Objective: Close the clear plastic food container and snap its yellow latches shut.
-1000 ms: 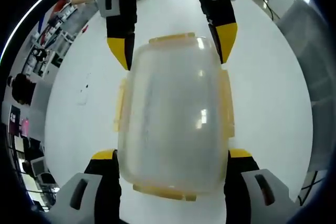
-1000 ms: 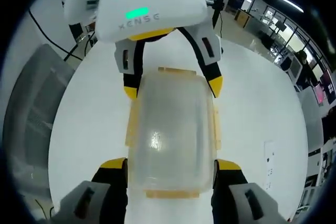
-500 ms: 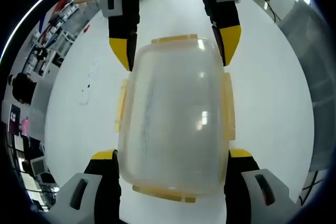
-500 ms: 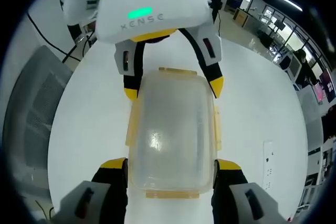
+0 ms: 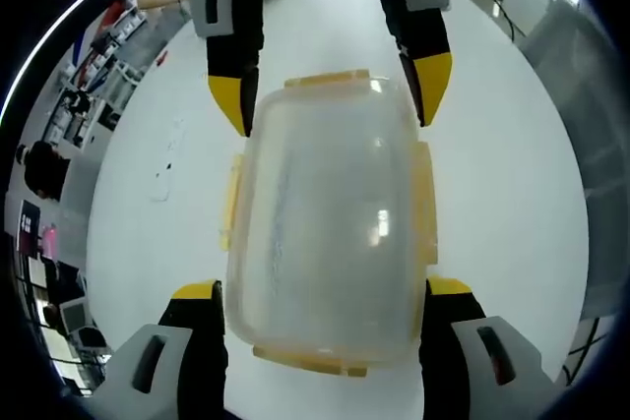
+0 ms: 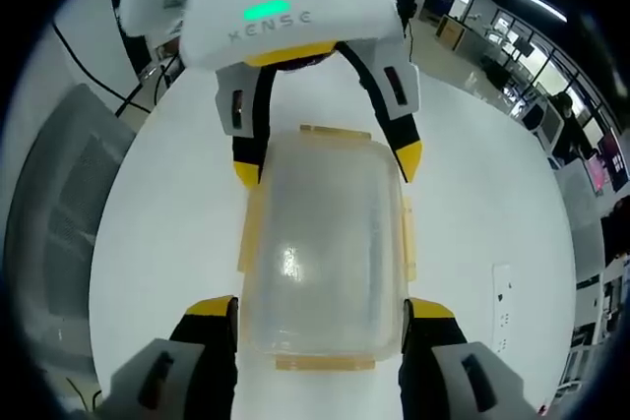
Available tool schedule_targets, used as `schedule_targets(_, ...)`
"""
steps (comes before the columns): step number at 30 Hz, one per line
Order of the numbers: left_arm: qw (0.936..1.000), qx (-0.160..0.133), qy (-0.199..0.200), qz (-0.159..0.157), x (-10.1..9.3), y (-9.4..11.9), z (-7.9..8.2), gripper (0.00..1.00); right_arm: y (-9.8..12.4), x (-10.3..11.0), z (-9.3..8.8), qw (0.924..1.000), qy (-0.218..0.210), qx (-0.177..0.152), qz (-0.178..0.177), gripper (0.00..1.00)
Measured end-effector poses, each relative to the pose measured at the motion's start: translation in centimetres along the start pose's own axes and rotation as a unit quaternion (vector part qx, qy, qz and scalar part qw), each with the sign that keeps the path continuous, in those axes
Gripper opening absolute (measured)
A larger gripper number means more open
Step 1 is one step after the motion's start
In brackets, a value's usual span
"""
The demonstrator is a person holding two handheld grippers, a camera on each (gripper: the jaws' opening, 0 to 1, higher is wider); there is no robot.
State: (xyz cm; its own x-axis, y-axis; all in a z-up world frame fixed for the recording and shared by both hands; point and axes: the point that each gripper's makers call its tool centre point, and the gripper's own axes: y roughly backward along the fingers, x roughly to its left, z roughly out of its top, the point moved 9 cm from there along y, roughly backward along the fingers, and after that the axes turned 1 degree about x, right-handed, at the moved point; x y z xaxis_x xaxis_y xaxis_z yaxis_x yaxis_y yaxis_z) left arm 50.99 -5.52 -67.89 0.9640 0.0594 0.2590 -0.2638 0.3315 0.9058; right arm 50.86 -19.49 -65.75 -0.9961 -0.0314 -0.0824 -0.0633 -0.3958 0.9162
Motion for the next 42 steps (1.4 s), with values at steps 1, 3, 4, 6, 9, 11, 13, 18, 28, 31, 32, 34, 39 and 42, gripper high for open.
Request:
schedule_targets(1,0.9999,-0.001,0.012,-0.004,0.0,0.1,0.0,0.78,0.2,0.0,0.0,1.0000,0.000,-0.001,-0.003,0.69)
schedule_targets(3,0.9998,-0.009,0.020,-0.002,0.0,0.4,0.1,0.79,0.5,0.1,0.0,1.0000,0.000,-0.004,-0.009,0.71)
schedule_targets(4,0.9998,-0.008,0.020,0.000,0.1,0.5,0.1,0.79,0.7,0.2,0.0,0.9999,0.002,-0.004,-0.010,0.71)
schedule_targets(6,0.9998,-0.009,0.019,0.002,0.0,0.7,0.0,0.80,1.0,0.3,-0.1,0.9999,0.000,-0.007,-0.014,0.70)
schedule_targets(9,0.9996,-0.015,0.025,0.005,-0.2,1.1,0.1,0.81,1.4,0.7,-0.3,0.9997,-0.004,-0.010,-0.023,0.70)
schedule_targets(11,0.9994,-0.017,0.030,0.008,-0.4,1.3,0.1,0.81,1.5,0.9,-0.4,0.9994,-0.010,-0.015,-0.029,0.70)
schedule_targets(13,0.9993,-0.018,0.032,0.010,-0.5,1.4,0.0,0.81,1.6,1.2,-0.5,0.9992,-0.017,-0.019,-0.031,0.70)
schedule_targets(18,0.9986,-0.020,0.045,0.016,-1.1,1.9,-0.4,0.81,1.8,2.1,-0.7,0.9987,-0.028,-0.019,-0.039,0.69)
schedule_targets(28,0.9974,-0.022,0.064,0.024,-1.9,3.3,-1.1,0.80,2.1,3.5,-1.4,0.9972,-0.053,-0.024,-0.047,0.69)
schedule_targets(31,0.9965,-0.022,0.074,0.031,-2.2,3.6,-1.3,0.80,2.3,4.0,-1.4,0.9957,-0.070,-0.034,-0.050,0.69)
schedule_targets(32,0.9961,-0.023,0.078,0.032,-2.3,3.7,-1.3,0.80,2.3,4.3,-1.5,0.9955,-0.071,-0.033,-0.053,0.68)
schedule_targets(34,0.9953,-0.025,0.087,0.035,-2.6,3.9,-1.3,0.80,2.3,4.7,-1.6,0.9943,-0.081,-0.038,-0.057,0.68)
schedule_targets(39,0.9932,-0.031,0.104,0.044,-3.2,4.0,-1.2,0.81,2.2,5.7,-1.6,0.9917,-0.099,-0.045,-0.069,0.69)
schedule_targets(42,0.9915,-0.038,0.115,0.048,-3.6,4.4,-1.0,0.82,2.3,6.2,-1.6,0.9898,-0.109,-0.050,-0.077,0.68)
